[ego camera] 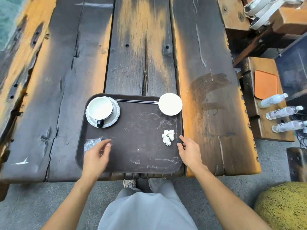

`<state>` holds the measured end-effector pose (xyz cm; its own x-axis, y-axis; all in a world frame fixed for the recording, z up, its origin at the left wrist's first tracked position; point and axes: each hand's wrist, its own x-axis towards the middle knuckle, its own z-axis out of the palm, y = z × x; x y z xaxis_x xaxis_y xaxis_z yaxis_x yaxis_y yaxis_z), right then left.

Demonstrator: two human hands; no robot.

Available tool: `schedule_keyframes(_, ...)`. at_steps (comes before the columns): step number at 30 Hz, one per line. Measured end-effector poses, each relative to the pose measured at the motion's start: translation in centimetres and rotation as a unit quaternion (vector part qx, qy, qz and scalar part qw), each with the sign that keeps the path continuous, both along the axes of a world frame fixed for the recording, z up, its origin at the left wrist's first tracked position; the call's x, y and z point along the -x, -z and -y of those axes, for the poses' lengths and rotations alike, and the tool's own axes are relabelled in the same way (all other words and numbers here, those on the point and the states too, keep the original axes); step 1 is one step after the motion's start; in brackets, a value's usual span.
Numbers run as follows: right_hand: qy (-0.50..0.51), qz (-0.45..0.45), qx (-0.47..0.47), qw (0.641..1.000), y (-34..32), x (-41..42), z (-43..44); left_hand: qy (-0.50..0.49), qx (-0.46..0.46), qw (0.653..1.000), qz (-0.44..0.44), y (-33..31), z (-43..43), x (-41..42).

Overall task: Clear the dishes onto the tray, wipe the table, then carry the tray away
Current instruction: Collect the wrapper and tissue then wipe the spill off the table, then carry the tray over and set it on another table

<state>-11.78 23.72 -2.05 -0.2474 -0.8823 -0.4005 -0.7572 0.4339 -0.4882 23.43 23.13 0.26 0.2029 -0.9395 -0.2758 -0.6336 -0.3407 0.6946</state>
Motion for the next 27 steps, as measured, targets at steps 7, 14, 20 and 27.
schedule_keyframes(7, 0.156, -0.001, 0.064, 0.986, 0.5, -1.0, 1.1, -0.111, 0.003, 0.992, 0.061, 2.7, 3.4, -8.6)
schedule_keyframes(14, 0.24, 0.0, 0.097, 0.966, 3.3, -1.8, 2.3, -0.075, -0.042, 0.995, 0.045, 8.0, 6.5, -11.7)
schedule_keyframes(20, 0.192, -0.019, 0.116, 0.974, 5.6, -2.0, 2.7, -0.041, 0.041, 0.993, 0.103, 10.1, 7.9, -12.2)
schedule_keyframes(27, 0.161, -0.064, 0.11, 0.979, 7.0, -1.9, 3.3, -0.086, 0.076, 0.987, 0.114, 11.7, 7.7, -12.2)
